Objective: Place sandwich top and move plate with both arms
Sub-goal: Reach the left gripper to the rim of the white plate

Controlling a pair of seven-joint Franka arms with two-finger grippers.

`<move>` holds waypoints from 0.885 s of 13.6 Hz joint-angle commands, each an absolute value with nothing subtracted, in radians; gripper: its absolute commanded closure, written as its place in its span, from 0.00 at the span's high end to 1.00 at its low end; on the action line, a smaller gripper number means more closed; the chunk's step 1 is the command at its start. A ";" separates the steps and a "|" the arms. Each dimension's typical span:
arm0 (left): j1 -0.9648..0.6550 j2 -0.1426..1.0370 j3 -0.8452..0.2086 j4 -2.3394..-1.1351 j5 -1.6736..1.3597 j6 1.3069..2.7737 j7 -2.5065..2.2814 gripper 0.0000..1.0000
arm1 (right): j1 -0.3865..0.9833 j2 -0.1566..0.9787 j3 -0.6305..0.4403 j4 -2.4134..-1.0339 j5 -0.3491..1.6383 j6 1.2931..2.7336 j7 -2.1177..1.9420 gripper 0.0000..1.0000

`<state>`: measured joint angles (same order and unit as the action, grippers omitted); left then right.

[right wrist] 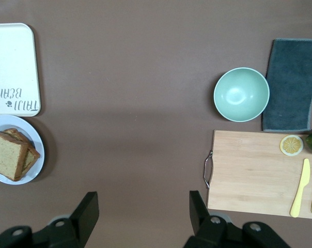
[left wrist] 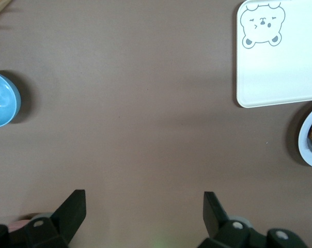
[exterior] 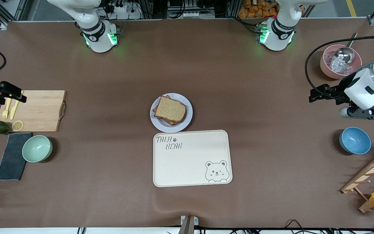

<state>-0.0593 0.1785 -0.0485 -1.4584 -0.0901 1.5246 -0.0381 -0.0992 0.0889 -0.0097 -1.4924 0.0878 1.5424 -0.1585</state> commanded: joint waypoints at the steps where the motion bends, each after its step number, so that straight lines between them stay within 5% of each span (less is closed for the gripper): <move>1: -0.045 0.169 -0.048 -1.512 -0.175 1.573 -0.018 1.00 | -0.075 0.040 0.005 -1.574 0.023 1.577 -0.133 0.80; 6: -0.051 0.175 -0.049 -1.659 -0.348 1.756 0.033 1.00 | -0.025 0.014 0.005 -1.641 0.015 1.644 -0.060 0.80; 9: -0.069 0.179 -0.072 -1.776 -0.470 1.868 0.101 1.00 | -0.009 0.029 0.005 -1.589 -0.021 1.640 -0.041 1.00; 12: -0.078 0.199 -0.130 -1.850 -0.538 1.978 0.135 1.00 | -0.020 0.032 0.002 -1.560 -0.023 1.643 -0.040 1.00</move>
<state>-0.0727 0.2016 -0.1001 -1.7991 -0.5009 1.9123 0.1031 -0.0135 0.0462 0.0014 -1.5769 -0.0019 1.6456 -0.0600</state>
